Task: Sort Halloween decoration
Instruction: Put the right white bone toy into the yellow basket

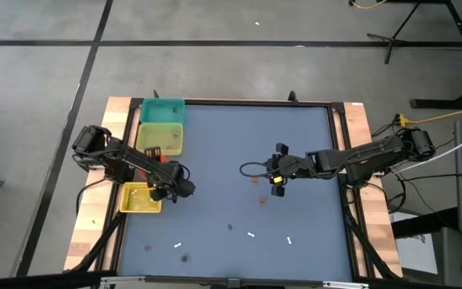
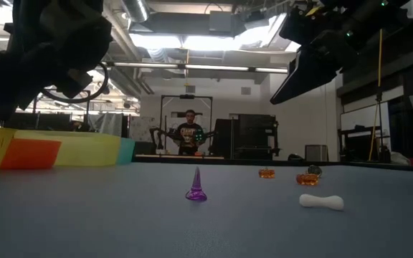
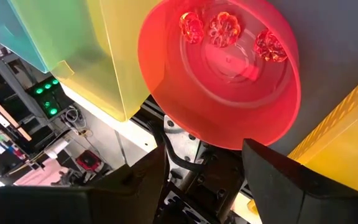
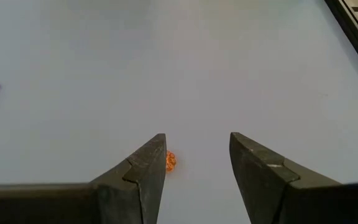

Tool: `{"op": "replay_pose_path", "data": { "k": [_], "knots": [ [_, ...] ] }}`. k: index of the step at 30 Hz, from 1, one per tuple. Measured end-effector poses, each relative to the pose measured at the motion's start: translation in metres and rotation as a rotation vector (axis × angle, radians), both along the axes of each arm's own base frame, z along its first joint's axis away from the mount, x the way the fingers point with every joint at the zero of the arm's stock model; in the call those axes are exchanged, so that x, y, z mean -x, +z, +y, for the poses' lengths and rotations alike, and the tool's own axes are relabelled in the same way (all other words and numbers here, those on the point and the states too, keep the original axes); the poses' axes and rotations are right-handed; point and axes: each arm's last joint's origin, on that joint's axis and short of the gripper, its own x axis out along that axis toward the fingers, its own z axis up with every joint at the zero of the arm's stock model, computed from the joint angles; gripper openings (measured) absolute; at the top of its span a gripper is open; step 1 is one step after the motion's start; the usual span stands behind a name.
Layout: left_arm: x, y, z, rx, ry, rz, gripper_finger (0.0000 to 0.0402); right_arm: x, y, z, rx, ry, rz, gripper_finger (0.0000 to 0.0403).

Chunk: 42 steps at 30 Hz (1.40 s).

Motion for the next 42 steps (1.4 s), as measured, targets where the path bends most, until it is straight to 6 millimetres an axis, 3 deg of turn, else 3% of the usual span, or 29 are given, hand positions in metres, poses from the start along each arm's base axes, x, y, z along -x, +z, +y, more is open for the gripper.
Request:
{"op": "replay_pose_path", "data": {
  "k": [7,21,30,42],
  "knots": [
    [0.0,0.0,0.0,0.002,0.0,-0.006,0.0193,0.001,-0.002,0.0,0.007,0.003,0.024,0.0177],
    [-0.004,-0.003,-0.001,0.012,0.001,-0.047,0.0193,0.02,-0.016,-0.002,0.041,0.021,0.274,0.0177],
    [-0.003,-0.003,-0.001,0.009,0.004,-0.049,0.0193,0.021,-0.017,0.007,-0.291,0.123,0.307,0.0177],
    [-0.003,-0.003,-0.001,-0.014,0.043,-0.068,0.0192,0.025,-0.019,0.008,-0.514,-0.085,0.358,0.0177]
  ]
}}
